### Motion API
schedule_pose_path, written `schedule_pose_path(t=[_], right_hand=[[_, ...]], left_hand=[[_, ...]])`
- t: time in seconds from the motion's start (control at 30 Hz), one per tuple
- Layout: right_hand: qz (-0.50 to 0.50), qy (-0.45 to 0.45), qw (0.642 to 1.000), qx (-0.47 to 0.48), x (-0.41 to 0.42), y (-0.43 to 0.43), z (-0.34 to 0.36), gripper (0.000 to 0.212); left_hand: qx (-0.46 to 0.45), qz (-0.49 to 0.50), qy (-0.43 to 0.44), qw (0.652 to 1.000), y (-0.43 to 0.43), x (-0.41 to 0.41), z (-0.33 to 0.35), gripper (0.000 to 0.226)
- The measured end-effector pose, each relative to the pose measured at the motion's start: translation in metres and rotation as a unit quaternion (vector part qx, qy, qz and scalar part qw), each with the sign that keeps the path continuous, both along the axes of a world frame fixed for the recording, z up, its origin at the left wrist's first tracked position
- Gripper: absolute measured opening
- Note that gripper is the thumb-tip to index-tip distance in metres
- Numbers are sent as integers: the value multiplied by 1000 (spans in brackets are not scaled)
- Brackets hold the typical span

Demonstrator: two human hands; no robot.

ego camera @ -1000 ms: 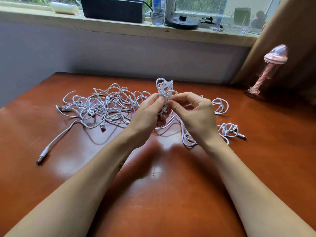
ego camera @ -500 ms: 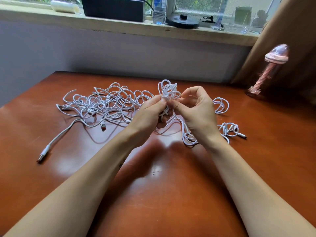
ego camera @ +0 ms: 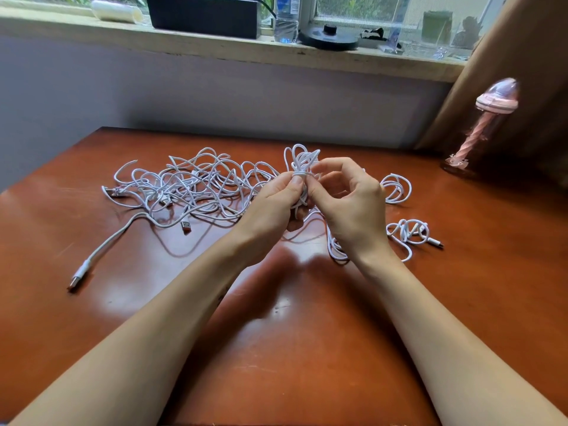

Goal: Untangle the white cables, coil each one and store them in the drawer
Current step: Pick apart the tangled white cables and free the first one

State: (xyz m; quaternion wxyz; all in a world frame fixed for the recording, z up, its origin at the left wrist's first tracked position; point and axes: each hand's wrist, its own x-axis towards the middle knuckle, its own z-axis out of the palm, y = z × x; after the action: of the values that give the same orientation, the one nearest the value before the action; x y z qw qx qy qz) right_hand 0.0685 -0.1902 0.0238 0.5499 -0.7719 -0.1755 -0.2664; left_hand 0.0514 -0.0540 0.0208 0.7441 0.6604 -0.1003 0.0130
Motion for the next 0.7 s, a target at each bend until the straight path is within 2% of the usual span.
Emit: schedule_pose_path(t=[0.1, 0.33, 0.53, 0.7], right_hand=[[-24, -12, 999, -22, 1, 0, 0, 14], [-52, -38, 994, -93, 0, -2, 2, 10], [-87, -75, 972, -206, 4, -15, 10, 19], [-79, -101, 966, -226, 3, -13, 9, 16]], left_hand=[[24, 14, -4, 1000, -1, 0, -1, 35], [46, 29, -22, 998, -5, -3, -1, 29], [140, 68, -58, 986, -7, -1, -8, 34], [148, 81, -74, 983, -6, 0, -7, 36]])
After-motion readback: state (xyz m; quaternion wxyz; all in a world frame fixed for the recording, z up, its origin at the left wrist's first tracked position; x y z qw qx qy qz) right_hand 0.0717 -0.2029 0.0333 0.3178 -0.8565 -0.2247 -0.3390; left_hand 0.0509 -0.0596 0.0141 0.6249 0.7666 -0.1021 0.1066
